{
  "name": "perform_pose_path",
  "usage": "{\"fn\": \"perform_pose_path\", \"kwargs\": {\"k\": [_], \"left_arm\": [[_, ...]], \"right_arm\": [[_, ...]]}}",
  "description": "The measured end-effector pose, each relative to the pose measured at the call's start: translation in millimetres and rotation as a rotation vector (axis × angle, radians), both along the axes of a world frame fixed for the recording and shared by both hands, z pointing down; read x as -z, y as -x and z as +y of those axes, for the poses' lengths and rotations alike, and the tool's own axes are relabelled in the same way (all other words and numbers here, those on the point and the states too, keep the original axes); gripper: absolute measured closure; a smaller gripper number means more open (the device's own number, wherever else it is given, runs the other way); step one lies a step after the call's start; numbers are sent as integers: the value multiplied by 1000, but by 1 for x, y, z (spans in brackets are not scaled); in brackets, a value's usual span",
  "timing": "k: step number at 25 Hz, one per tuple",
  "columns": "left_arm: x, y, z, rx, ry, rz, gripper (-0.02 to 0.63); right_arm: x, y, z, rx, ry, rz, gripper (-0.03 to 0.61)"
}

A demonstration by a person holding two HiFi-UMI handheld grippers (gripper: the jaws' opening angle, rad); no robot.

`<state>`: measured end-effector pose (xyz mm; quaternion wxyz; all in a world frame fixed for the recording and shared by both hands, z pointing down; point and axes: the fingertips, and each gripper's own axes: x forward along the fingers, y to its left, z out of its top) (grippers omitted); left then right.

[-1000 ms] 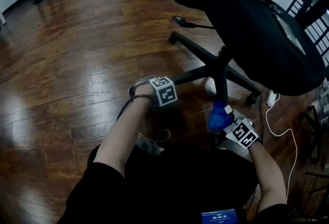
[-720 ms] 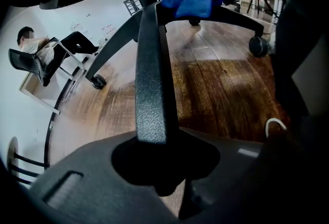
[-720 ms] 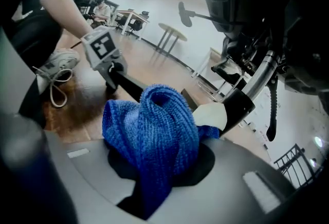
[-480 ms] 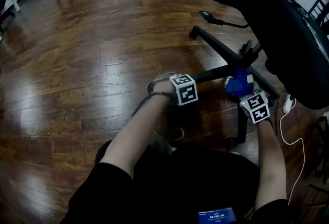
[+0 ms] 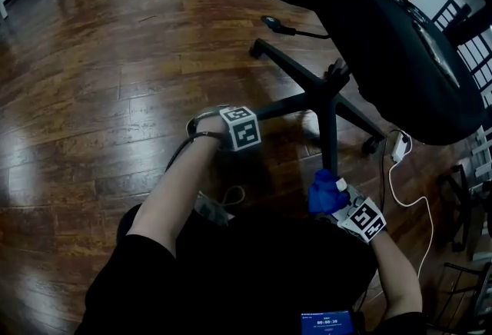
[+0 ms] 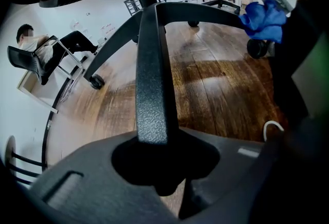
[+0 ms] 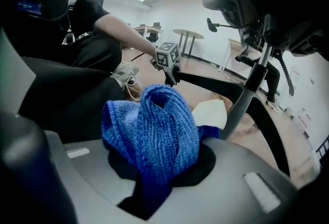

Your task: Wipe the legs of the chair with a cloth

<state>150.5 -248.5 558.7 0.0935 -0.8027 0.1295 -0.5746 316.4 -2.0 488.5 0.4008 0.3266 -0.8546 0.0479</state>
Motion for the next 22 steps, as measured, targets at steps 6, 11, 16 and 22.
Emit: {"fn": "perform_pose_path", "kwargs": {"k": [6,11,16,22], "left_arm": [[-1,-1,-1,5,6,-4,523],[-1,-4,0,14,4,-25,525],[1,-5,2,16,45,3,531],[-2,-3,1,14,34,-21,531]], "right_arm": [[7,-11,-57,-24,-16,64,497],[39,-31,-165,-182,-138,76,497],[59,-36,-216,-291,-238,108,494],[45,-25,-167,-234,-185,65,492]]}}
